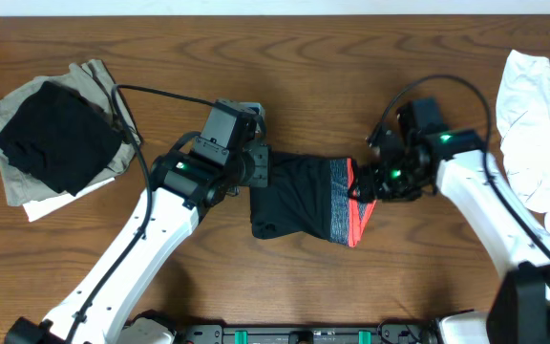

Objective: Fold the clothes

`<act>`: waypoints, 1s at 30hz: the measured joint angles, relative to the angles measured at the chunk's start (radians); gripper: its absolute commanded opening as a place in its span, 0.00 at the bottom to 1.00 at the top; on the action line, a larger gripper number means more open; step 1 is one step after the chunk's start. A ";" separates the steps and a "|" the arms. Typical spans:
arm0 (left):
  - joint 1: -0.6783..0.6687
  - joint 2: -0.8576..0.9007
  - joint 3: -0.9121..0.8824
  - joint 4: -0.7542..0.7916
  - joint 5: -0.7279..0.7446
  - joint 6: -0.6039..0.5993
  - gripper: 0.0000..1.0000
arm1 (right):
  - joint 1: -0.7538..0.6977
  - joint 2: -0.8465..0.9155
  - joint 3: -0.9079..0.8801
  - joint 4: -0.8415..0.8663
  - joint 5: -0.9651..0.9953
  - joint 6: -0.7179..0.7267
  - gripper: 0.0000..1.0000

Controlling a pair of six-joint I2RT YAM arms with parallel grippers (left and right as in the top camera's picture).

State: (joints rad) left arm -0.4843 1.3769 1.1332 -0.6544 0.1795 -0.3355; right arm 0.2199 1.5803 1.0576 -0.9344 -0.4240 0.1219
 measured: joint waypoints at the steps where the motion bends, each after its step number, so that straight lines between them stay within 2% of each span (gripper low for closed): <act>1: 0.000 0.008 0.000 0.000 0.000 0.000 0.44 | 0.005 0.021 -0.026 0.024 -0.011 0.007 0.64; 7: 0.000 0.058 0.000 -0.015 0.000 0.000 0.44 | 0.027 0.122 -0.066 0.090 -0.059 0.027 0.63; 12: 0.000 0.102 -0.001 -0.019 0.000 0.000 0.44 | 0.043 0.166 -0.066 0.124 -0.083 0.034 0.50; 13: 0.000 0.107 -0.001 -0.019 0.000 0.000 0.44 | 0.045 0.174 -0.066 0.127 -0.090 0.035 0.45; 15: 0.000 0.112 -0.002 -0.020 0.000 0.000 0.44 | 0.046 0.182 -0.066 0.133 -0.100 0.035 0.27; 17: 0.000 0.112 -0.002 -0.019 0.000 0.000 0.44 | 0.046 0.185 -0.066 0.138 -0.104 0.037 0.02; 25: 0.000 0.113 -0.002 -0.020 0.000 0.000 0.45 | 0.046 0.185 -0.051 0.107 -0.167 0.019 0.01; 30: 0.000 0.113 -0.002 -0.020 0.000 0.000 0.45 | 0.046 0.185 0.082 0.026 -0.190 -0.008 0.01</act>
State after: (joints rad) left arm -0.4843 1.4895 1.1316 -0.6743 0.1799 -0.3355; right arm 0.2661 1.7653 1.1397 -0.9089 -0.6140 0.1139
